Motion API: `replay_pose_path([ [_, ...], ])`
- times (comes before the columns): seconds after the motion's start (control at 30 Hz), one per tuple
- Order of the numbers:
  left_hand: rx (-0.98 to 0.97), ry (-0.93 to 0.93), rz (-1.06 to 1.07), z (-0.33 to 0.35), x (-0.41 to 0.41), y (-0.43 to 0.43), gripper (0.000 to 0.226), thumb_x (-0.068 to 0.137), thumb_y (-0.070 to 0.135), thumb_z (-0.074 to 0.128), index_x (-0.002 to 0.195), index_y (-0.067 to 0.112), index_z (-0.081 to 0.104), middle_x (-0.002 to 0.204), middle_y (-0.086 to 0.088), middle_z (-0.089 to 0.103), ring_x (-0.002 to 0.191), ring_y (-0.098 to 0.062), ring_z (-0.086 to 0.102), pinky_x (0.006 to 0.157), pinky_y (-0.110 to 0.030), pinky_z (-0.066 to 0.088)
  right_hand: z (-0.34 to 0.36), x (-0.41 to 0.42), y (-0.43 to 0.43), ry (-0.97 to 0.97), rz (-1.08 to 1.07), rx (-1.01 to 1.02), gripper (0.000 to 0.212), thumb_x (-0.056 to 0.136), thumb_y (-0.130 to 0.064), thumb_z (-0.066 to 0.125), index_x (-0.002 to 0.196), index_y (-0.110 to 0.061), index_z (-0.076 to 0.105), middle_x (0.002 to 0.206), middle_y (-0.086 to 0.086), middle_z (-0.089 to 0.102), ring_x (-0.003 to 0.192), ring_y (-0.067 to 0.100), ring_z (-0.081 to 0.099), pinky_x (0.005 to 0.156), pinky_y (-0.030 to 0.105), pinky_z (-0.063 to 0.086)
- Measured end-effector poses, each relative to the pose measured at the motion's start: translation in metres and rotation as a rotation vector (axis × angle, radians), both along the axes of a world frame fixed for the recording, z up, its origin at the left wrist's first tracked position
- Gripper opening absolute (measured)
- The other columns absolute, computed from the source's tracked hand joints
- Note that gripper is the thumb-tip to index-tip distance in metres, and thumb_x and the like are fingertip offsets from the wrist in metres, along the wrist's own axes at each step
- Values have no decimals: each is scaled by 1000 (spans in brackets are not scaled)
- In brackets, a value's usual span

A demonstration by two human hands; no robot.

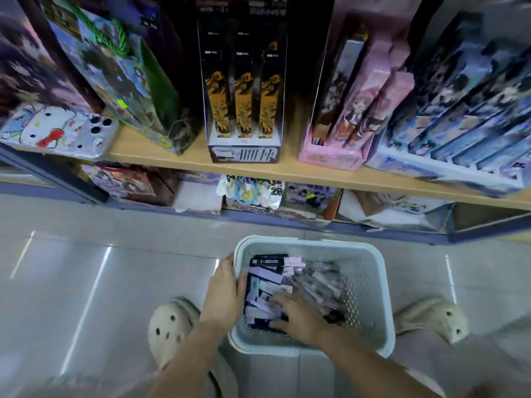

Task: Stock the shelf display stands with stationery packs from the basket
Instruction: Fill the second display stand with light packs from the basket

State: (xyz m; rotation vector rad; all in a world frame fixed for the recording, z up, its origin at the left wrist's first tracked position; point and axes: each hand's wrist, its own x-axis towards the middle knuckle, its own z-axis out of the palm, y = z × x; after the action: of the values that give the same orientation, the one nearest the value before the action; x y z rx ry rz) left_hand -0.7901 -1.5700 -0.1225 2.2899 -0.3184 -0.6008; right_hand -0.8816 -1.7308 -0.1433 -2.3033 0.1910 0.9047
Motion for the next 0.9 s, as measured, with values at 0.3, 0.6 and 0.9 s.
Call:
replay_pose_path([
  [0.3,-2,47,58,3,-5,-6,37,101,24,38,136,14,34,120,-4,53,108,-24,54,85,-28,39,-8,12,22,45,43,-41,24,95,-24,54,110,-6,53,118,15,52,111,26,50,88,31,38],
  [0.6,-53,-98,224,34,-23,-18,6,98,16,43,101,19,46,99,4,48,88,-10,48,77,-21,35,23,8,-4,-154,-339,85,27,103,-32,27,107,-8,40,75,2,51,57,12,43,54,37,41],
  [0.9,-380,306,429,54,-17,-54,20,100,21,44,83,12,50,76,-1,57,68,-3,54,60,-9,41,67,22,40,-391,-391,263,34,99,-19,43,131,-8,39,115,7,57,102,15,58,84,30,48],
])
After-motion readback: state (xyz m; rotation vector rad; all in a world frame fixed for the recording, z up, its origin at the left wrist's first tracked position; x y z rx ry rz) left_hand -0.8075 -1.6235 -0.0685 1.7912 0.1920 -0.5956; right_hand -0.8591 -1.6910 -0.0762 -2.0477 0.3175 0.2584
